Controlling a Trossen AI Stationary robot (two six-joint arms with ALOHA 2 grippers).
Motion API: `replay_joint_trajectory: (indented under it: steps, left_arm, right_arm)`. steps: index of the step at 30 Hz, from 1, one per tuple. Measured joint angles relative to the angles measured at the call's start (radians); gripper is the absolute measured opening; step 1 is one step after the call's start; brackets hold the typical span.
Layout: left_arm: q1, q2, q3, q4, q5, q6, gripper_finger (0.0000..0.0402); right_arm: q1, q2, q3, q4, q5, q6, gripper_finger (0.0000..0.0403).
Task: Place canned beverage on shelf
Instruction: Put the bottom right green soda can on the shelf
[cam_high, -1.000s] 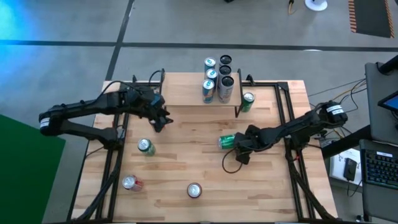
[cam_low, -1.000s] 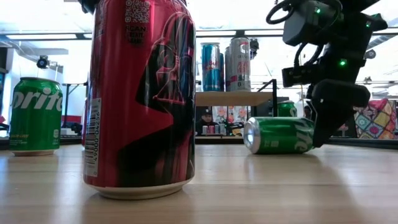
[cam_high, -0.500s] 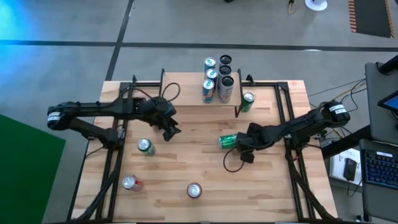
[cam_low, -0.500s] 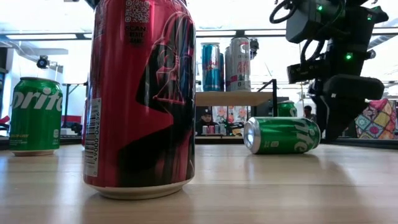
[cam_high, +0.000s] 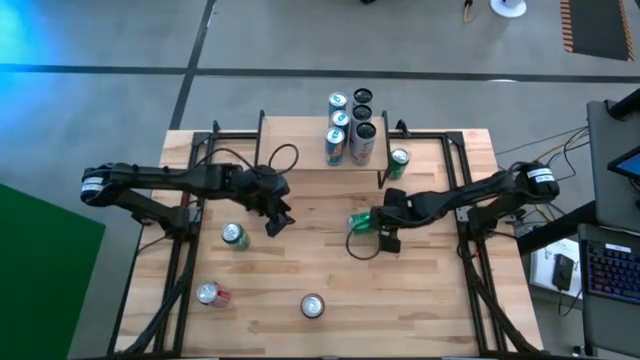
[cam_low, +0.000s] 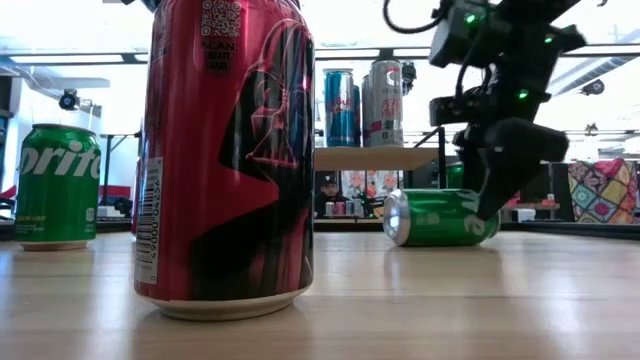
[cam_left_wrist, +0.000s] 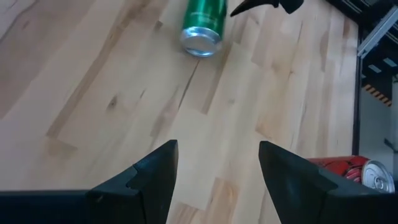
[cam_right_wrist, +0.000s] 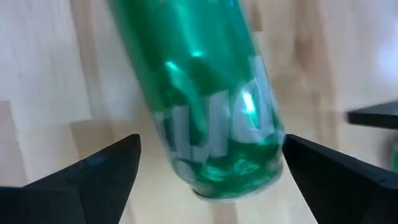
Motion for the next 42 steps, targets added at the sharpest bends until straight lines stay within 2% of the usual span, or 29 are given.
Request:
replay_joint_trajectory:
  steps: [3, 6, 10, 13, 15, 20, 25, 30, 34, 37, 42]
  left_arm:
    - [-0.003, 0.0, 0.0, 0.007, 0.0, -0.011, 0.021]
    - [-0.003, 0.0, 0.0, 0.026, -0.002, -0.025, 0.021]
    - [-0.003, 0.001, 0.0, 0.056, -0.004, -0.026, 0.021]
    - [-0.003, 0.004, 0.0, 0.082, -0.004, -0.023, 0.021]
    - [-0.003, 0.004, 0.0, 0.103, -0.005, -0.014, 0.0209]
    - [-0.007, 0.006, 0.0, 0.126, -0.005, 0.011, 0.0198]
    - [-0.039, 0.006, 0.037, 0.131, -0.01, 0.075, 0.0177]
    - [-0.095, 0.006, 0.103, 0.13, -0.155, 0.27, 0.0166]
    - [-0.12, 0.026, 0.152, 0.131, -0.212, 0.396, 0.0195]
    - [-0.121, 0.06, 0.195, 0.107, -0.218, 0.467, 0.0242]
    - [-0.12, 0.155, 0.316, -0.065, -0.24, 0.637, 0.033]
  right_arm:
    - [-0.037, 0.023, -0.002, 0.029, -0.076, -0.002, 0.0376]
    - [-0.063, 0.045, -0.002, 0.05, -0.104, -0.013, 0.0364]
    - [-0.085, 0.088, -0.002, 0.065, -0.115, -0.025, 0.0331]
    - [-0.097, 0.115, 0.006, 0.101, -0.19, 0.01, 0.0298]
    - [-0.096, 0.129, 0.023, 0.112, -0.245, 0.055, 0.0283]
    - [-0.094, 0.118, 0.072, 0.088, -0.398, 0.217, 0.0283]
    - [-0.094, 0.048, 0.117, 0.156, -0.41, 0.416, 0.0287]
    - [-0.094, 0.004, 0.117, 0.345, -0.412, 0.629, 0.0287]
    - [-0.094, -0.01, 0.119, 0.447, -0.416, 0.765, 0.0288]
    - [-0.094, -0.01, 0.119, 0.514, -0.421, 0.859, 0.0288]
    - [-0.092, -0.007, 0.119, 0.608, -0.445, 1.001, 0.0289]
